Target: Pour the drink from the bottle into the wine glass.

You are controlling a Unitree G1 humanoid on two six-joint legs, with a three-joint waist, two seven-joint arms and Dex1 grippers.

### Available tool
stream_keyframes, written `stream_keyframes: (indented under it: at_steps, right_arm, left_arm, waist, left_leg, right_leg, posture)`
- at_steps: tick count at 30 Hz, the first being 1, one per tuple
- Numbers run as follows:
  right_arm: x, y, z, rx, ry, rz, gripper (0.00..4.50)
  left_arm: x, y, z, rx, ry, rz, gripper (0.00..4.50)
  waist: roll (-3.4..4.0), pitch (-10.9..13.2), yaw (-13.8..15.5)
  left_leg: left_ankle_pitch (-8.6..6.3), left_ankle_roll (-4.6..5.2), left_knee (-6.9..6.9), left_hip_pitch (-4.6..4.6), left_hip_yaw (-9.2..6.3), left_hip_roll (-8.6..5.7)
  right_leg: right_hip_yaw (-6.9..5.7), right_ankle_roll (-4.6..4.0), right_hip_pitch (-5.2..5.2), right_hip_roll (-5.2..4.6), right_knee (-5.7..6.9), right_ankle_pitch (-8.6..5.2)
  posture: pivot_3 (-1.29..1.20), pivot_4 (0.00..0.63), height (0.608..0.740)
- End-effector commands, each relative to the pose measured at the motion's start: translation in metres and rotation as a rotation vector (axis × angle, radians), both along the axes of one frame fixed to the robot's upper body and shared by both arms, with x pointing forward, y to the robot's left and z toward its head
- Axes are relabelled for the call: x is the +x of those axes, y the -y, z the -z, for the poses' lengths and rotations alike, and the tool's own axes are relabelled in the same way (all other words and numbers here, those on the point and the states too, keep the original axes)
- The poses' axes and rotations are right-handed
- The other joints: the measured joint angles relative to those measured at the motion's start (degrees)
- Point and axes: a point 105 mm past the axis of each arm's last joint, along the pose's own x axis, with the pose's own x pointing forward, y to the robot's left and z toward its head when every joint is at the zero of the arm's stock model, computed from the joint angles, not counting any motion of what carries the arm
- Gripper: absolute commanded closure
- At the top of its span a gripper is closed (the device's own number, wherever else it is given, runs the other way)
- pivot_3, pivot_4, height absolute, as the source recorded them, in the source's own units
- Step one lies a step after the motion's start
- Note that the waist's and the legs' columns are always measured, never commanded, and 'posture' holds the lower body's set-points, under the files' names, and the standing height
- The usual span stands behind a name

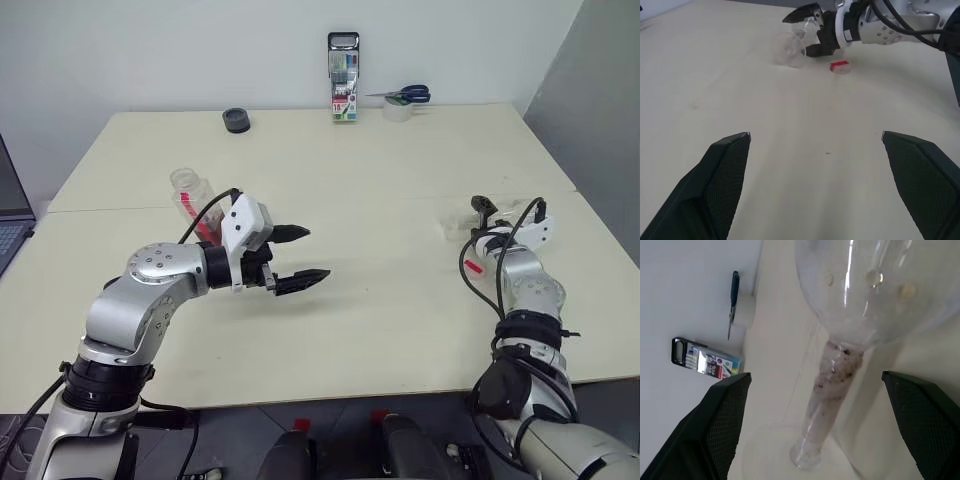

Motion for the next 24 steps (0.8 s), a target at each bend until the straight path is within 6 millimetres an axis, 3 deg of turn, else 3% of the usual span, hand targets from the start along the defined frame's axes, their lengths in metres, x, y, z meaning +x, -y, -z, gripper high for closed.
stream_keyframes:
  at_steps: [1,4,7,15,18,19,22,24]
  right_arm:
    - [0.004,0.003,0.017,0.008,-0.064,0.016,0.00]
    - [0.007,0.004,0.022,-0.019,-0.094,0.008,0.00]
    - [0.008,0.005,0.023,-0.024,-0.100,0.014,0.64]
    - [0.011,0.002,0.017,-0.099,-0.094,0.004,3.52]
    - [0.015,-0.009,0.001,-0.286,-0.043,-0.053,4.19]
    - [0.016,-0.015,-0.006,-0.368,-0.017,-0.080,4.22]
    - [0.014,-0.041,-0.034,-0.824,0.120,-0.173,4.22]
    - [0.007,-0.057,-0.039,-1.006,0.186,-0.210,4.22]
  left_arm:
    - [0.000,0.004,-0.012,0.002,0.052,0.018,0.01]
    - [0.001,0.005,-0.013,0.005,0.056,0.021,0.01]
    - [0.001,0.005,-0.014,0.008,0.059,0.023,0.00]
    - [0.001,0.008,-0.016,0.004,0.064,0.026,0.00]
    - [0.000,0.008,-0.017,0.001,0.064,0.027,0.00]
    - [0.000,0.007,-0.017,0.001,0.063,0.026,0.00]
    - [0.000,0.004,-0.015,-0.006,0.055,0.007,0.00]
    - [-0.001,0.002,-0.013,-0.015,0.046,-0.007,0.00]
  waist:
    - [-0.01,0.0,0.0]
    - [-0.03,0.0,0.0]
    - [-0.09,-0.1,0.0]
    - [-0.10,-0.1,-0.1]
    - [-0.07,-0.1,0.0]
    - [-0.07,-0.1,0.0]
    - [-0.06,-0.1,0.0]
    - [-0.05,-0.1,-0.1]
  left_leg:
    - [0.00,0.00,0.00,0.00,0.00,0.00]
    - [0.00,0.00,0.00,0.01,0.01,0.00]
    - [0.00,0.00,0.01,0.00,-0.01,0.00]
    - [0.00,0.00,0.00,0.00,-0.03,0.01]
    - [0.00,0.00,0.01,0.01,-0.08,0.00]
    - [0.00,0.00,0.01,-0.02,-0.12,0.00]
    - [0.01,-0.02,0.01,-0.07,-0.13,-0.02]
    - [0.03,-0.06,-0.01,-0.08,-0.11,-0.02]
  right_leg:
    - [0.00,0.00,0.00,0.00,0.00,0.00]
    - [0.00,0.00,0.03,0.00,-0.01,0.00]
    - [0.01,0.00,0.05,0.00,-0.02,0.00]
    - [0.07,0.00,0.03,0.00,-0.01,0.00]
    - [0.07,0.00,0.04,-0.01,0.00,0.00]
    - [0.06,0.00,0.04,-0.01,-0.01,0.00]
    - [0.06,0.00,-0.02,-0.03,-0.03,0.00]
    - [0.06,0.01,-0.07,-0.03,-0.04,0.00]
  posture:
    - [0.00,0.150,0.740]
    - [0.00,0.150,0.740]
    - [0.00,0.150,0.740]
    - [0.00,0.150,0.740]
    - [0.00,0.150,0.740]
    - [0.00,0.150,0.740]
    - [0.00,0.150,0.740]
    - [0.00,0.150,0.740]
